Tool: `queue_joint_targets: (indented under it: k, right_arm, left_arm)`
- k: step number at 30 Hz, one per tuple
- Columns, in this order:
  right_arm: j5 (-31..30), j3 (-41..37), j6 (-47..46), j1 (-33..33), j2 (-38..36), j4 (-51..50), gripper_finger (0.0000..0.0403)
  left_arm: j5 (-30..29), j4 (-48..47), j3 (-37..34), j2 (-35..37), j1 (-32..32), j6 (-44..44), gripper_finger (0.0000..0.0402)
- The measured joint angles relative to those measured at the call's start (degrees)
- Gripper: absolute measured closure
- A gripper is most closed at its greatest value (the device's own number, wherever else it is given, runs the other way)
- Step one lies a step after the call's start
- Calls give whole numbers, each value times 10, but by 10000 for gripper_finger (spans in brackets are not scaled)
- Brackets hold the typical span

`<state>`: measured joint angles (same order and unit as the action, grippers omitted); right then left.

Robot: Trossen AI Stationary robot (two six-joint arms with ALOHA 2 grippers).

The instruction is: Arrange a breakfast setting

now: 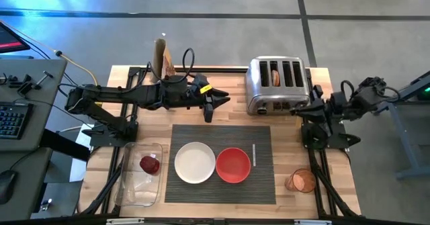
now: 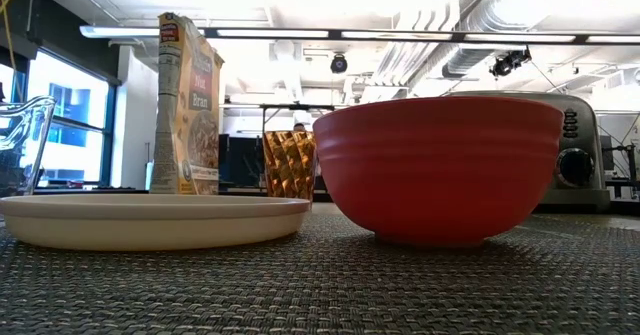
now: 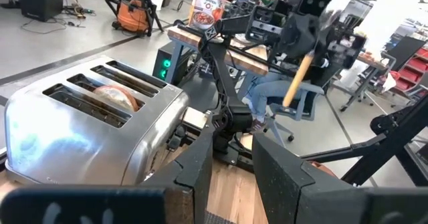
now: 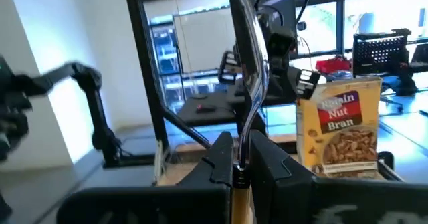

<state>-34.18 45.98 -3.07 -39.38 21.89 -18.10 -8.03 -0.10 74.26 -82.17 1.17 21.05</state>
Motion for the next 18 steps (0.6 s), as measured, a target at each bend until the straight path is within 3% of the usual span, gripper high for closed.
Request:
queue_joint_targets:
  k: [9, 18]
  right_arm:
    - [-37, 0, -84, 0, -30, -103, 403]
    - [-18, -140, -88, 0, -83, 47, 403]
  left_arm:
    - [0, 0, 0, 0, 0, 24, 307]
    - [0, 0, 0, 0, 0, 24, 307]
